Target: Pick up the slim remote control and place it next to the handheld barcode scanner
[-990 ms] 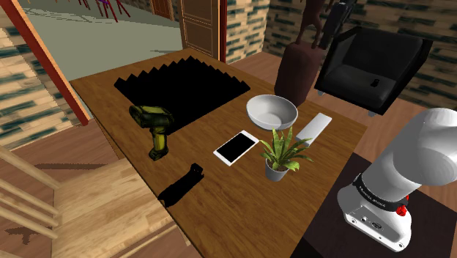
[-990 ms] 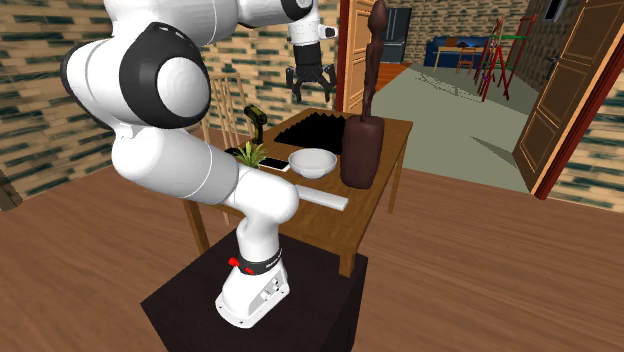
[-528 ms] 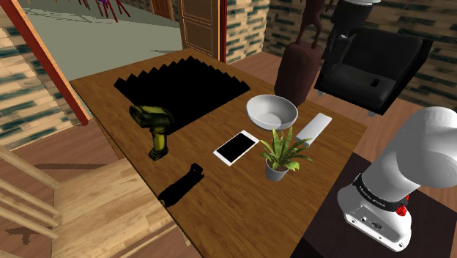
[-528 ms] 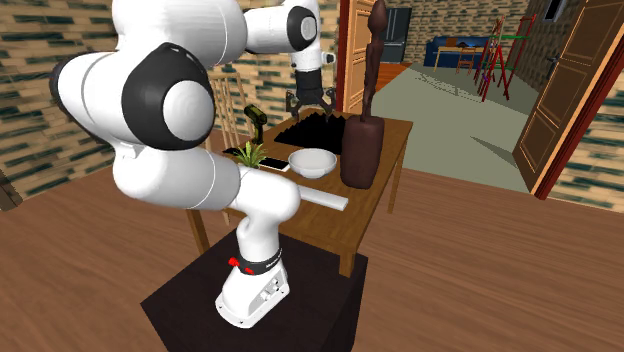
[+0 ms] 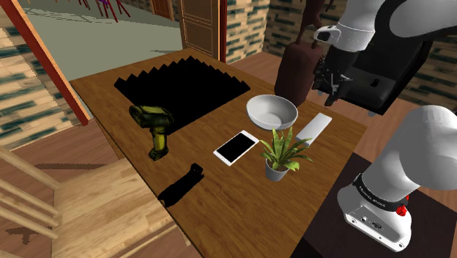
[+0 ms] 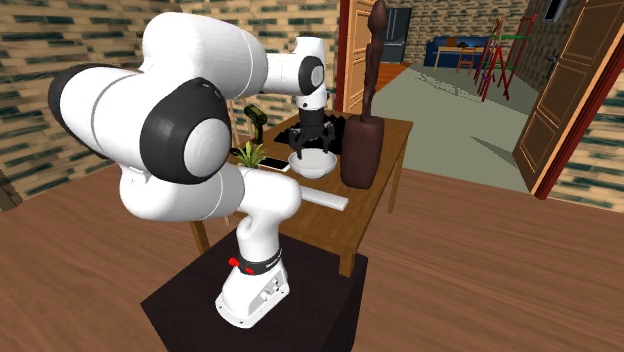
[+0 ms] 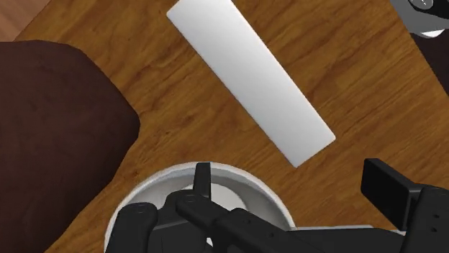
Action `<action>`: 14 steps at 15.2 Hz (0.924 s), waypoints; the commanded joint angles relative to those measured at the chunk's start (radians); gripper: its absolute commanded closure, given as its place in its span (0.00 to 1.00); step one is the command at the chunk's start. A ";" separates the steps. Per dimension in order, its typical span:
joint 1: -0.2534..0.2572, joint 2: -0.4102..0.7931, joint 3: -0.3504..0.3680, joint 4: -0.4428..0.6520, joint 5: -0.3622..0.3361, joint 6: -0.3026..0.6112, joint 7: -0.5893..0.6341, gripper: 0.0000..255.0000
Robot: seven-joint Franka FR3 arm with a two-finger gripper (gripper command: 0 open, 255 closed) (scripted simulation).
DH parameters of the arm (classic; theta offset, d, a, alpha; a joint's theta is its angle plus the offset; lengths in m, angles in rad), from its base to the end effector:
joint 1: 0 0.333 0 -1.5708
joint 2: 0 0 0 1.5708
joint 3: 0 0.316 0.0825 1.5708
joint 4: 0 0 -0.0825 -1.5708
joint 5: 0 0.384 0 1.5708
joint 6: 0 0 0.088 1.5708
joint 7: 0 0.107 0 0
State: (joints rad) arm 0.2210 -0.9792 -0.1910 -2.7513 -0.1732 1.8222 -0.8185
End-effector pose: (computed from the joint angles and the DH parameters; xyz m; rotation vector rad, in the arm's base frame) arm 0.2736 -0.0058 0.4742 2.7578 1.4502 0.0593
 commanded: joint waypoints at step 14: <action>0.036 0.107 -0.270 -0.267 -0.243 0.316 -0.469 0.00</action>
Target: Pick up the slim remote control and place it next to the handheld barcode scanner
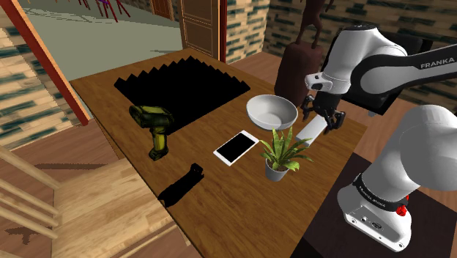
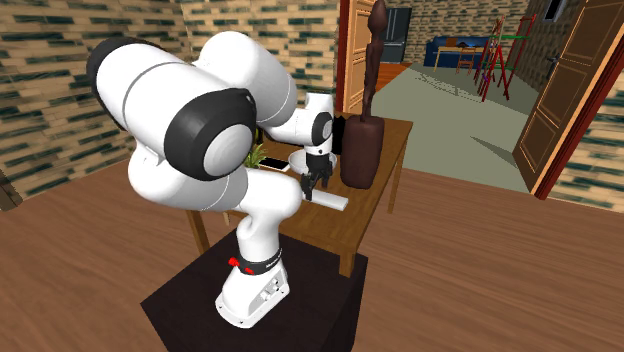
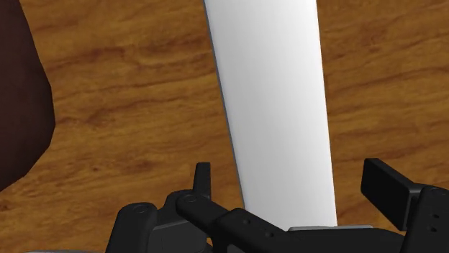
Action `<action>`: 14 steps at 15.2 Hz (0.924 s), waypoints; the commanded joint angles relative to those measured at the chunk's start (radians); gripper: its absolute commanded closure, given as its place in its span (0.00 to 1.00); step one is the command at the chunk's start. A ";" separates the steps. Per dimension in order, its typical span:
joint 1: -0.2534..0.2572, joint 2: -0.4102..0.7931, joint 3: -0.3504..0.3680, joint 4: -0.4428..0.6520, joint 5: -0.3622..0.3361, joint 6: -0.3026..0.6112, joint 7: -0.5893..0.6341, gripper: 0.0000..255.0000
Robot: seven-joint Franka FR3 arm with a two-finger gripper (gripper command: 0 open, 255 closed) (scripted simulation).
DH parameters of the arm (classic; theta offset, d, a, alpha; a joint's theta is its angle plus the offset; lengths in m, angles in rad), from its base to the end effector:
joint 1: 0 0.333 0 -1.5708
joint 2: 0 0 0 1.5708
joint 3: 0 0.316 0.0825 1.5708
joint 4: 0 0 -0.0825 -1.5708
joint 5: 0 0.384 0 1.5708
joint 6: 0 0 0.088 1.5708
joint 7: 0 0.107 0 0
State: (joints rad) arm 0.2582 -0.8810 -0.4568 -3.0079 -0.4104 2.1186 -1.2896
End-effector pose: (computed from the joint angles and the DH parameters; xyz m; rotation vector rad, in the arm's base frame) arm 0.2674 -0.0336 0.3393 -2.3141 -2.1029 0.0240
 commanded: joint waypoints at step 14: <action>-0.004 0.030 -0.013 -0.023 -0.016 0.052 0.003 1.00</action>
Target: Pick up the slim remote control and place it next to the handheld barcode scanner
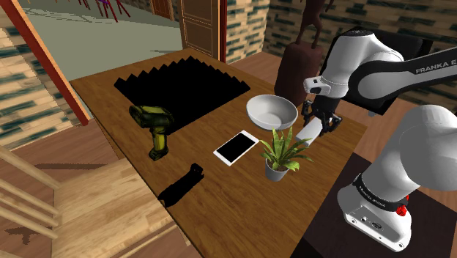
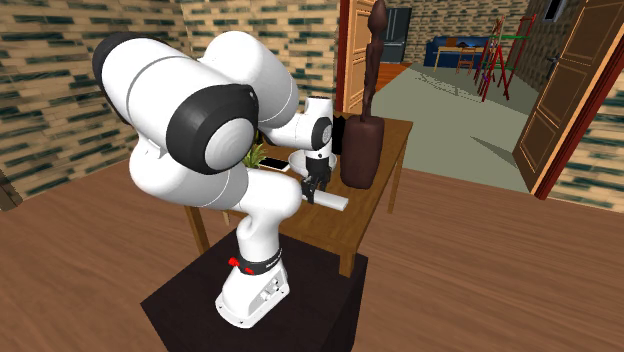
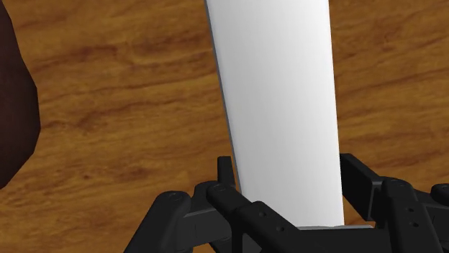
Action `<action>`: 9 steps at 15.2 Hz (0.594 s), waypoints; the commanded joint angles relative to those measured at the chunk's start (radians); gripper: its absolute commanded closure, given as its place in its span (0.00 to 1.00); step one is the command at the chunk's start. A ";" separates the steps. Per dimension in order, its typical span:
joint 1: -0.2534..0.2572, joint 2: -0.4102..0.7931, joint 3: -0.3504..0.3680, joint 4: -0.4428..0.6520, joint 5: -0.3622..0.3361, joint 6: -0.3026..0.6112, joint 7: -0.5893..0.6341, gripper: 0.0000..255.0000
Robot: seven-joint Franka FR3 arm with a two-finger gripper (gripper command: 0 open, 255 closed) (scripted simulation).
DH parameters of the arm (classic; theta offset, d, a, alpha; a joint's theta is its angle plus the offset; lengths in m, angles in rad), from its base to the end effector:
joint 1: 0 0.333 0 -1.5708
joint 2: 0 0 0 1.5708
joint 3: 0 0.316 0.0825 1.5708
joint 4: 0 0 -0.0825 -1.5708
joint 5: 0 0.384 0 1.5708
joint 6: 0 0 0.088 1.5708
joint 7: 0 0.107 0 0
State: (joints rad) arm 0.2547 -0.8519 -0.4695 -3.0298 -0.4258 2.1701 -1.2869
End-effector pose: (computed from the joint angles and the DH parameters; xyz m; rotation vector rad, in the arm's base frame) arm 0.2669 -0.0327 0.3264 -2.3135 -2.1053 0.0218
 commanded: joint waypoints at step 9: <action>0.007 -0.050 0.023 0.032 0.025 -0.081 -0.003 1.00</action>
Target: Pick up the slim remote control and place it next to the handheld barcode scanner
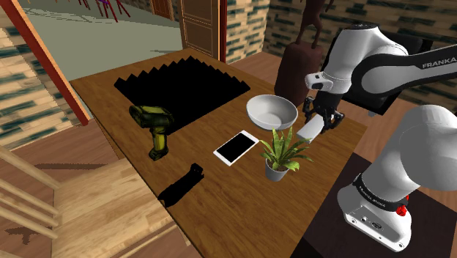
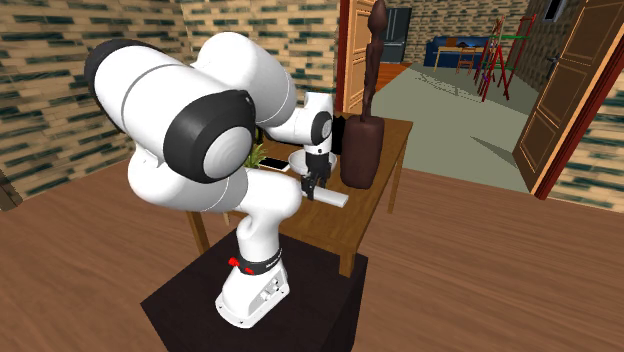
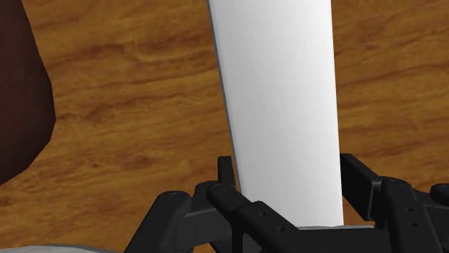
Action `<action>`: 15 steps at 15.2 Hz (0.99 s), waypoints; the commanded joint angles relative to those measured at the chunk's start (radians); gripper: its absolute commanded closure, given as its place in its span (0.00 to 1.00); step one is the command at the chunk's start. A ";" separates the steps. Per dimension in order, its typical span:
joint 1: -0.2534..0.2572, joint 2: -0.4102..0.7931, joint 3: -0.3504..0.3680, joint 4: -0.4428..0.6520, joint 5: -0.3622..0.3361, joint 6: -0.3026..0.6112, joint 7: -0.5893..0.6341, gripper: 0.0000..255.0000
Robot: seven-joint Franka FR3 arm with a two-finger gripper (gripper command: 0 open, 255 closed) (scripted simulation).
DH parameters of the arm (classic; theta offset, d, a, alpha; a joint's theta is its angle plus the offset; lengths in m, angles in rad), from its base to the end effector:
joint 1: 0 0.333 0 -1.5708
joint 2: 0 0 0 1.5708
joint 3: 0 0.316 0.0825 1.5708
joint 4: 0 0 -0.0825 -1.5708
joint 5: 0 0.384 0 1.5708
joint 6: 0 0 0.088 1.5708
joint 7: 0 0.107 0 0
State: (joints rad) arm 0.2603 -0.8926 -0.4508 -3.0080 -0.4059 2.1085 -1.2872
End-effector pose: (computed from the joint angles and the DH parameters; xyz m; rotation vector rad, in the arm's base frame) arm 0.2663 -0.0320 0.3417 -2.3136 -2.1049 0.0218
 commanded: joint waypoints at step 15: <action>0.033 -0.109 0.082 0.167 0.088 -0.271 -0.009 1.00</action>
State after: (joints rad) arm 0.2898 -0.9992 -0.3750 -2.8560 -0.3242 1.8544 -1.2959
